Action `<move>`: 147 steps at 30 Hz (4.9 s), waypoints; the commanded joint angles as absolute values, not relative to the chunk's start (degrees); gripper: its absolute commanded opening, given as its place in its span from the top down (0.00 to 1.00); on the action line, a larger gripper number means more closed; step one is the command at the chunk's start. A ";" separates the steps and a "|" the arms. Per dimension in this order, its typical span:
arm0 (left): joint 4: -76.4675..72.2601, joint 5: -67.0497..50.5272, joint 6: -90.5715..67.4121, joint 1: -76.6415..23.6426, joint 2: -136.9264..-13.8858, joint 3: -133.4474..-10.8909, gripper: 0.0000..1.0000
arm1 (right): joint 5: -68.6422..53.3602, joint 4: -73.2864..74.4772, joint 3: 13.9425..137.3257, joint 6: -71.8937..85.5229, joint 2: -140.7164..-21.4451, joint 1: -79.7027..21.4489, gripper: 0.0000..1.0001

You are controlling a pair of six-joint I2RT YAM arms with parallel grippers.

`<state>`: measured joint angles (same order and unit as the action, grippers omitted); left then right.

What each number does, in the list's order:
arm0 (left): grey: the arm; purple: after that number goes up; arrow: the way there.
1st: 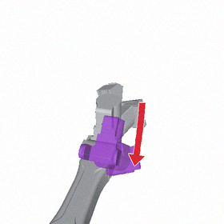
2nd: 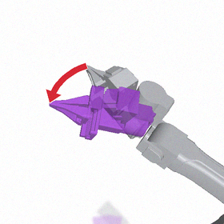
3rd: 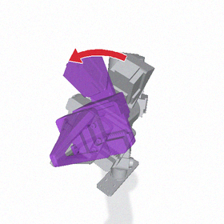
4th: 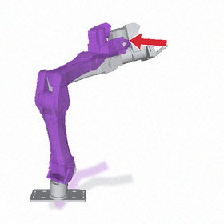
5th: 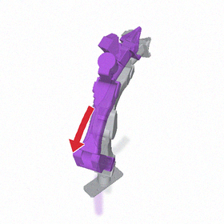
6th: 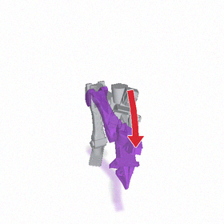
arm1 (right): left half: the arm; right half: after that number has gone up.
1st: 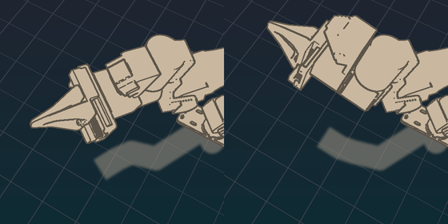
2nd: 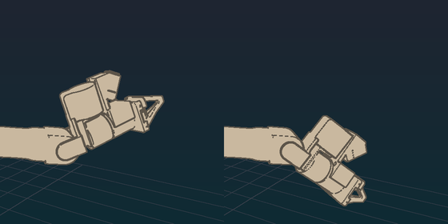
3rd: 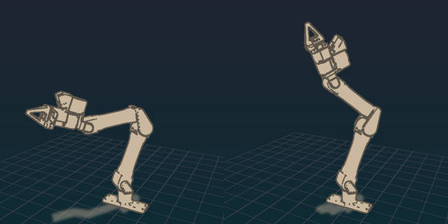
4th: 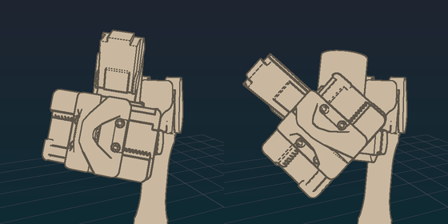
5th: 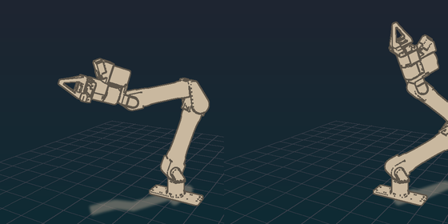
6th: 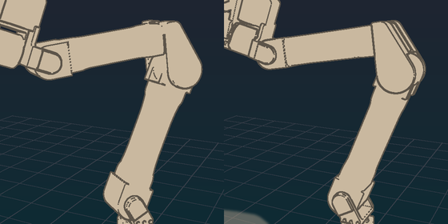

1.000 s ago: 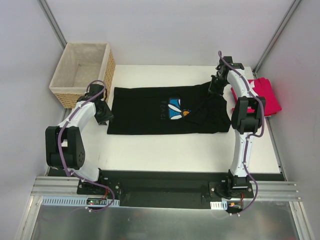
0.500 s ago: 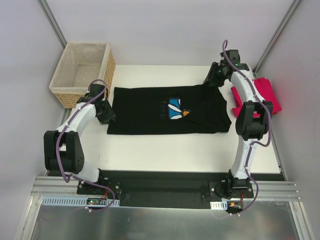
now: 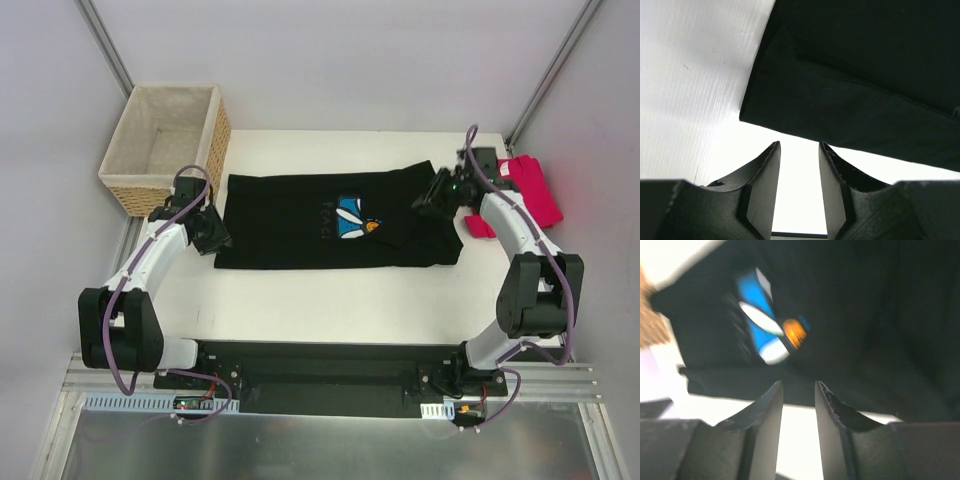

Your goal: Fold and stack the t-shirts

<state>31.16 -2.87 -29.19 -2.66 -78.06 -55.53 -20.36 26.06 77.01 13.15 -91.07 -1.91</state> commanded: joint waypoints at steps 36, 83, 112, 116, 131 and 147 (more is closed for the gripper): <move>30.24 -3.25 -29.62 -2.99 -71.19 -52.21 0.64 | -16.61 38.32 75.06 15.12 -103.01 -7.91 0.65; 28.83 -3.78 -29.80 -2.99 -74.53 -51.77 0.65 | -23.64 31.46 90.25 13.10 -114.25 -14.15 0.99; 28.92 -3.87 -28.57 -2.99 -76.02 -52.21 0.65 | -27.68 22.35 100.11 12.57 -123.83 -15.82 0.99; 28.92 -4.39 -28.21 -2.99 -76.81 -52.91 0.65 | -31.72 18.55 100.98 12.04 -125.68 -16.26 0.99; 28.92 -6.06 -28.12 -2.99 -77.70 -52.21 0.64 | -35.60 4.49 96.51 5.63 -118.41 -16.96 0.55; 28.83 -7.56 -29.00 -3.08 -73.66 -50.98 0.65 | -12.66 46.49 82.02 0.71 -97.91 -0.09 0.49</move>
